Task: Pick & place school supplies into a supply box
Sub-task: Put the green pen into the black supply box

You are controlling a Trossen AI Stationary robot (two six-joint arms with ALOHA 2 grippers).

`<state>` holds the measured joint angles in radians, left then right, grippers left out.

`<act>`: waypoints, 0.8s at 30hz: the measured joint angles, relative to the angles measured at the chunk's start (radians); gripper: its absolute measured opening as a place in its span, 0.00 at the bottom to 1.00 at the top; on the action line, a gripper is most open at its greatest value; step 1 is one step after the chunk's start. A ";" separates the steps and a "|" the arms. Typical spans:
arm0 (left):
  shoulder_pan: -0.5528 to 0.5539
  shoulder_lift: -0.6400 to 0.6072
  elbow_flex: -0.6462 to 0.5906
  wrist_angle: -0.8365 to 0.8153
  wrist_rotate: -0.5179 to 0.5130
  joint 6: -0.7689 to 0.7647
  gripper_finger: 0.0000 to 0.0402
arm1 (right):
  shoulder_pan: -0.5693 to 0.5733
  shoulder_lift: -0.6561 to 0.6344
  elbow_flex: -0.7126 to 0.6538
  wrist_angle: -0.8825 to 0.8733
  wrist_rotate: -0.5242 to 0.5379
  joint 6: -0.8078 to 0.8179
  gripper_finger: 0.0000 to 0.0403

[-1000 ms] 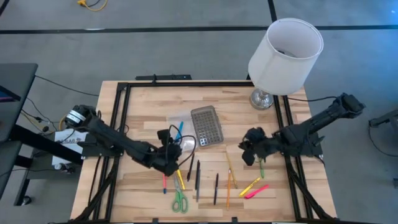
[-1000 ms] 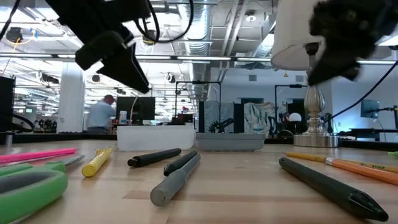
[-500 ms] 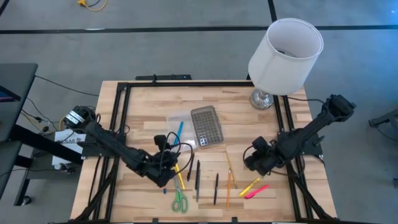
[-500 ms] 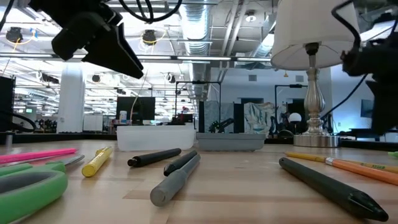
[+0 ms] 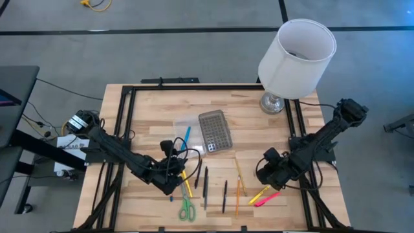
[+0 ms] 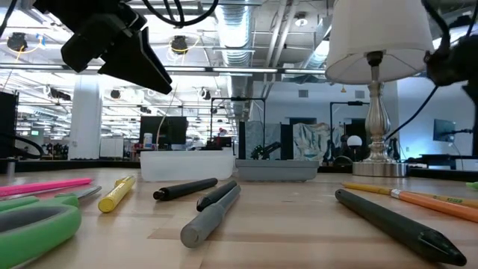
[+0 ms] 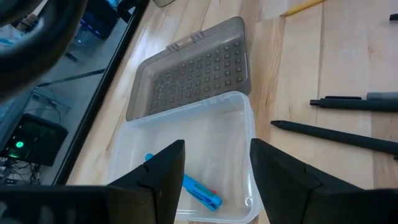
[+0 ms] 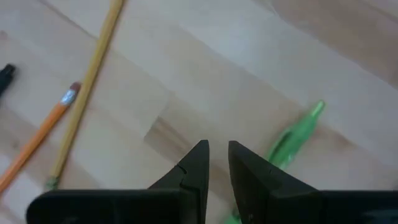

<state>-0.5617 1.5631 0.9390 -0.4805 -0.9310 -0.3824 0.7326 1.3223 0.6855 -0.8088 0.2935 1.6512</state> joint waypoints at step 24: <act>0.000 0.000 0.000 -0.023 0.009 -0.023 0.44 | 0.027 0.170 0.047 -0.104 -0.107 0.120 0.21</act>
<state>-0.5619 1.5631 0.9390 -0.5030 -0.9217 -0.4055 0.7596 1.4926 0.7322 -0.9124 0.1860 1.7714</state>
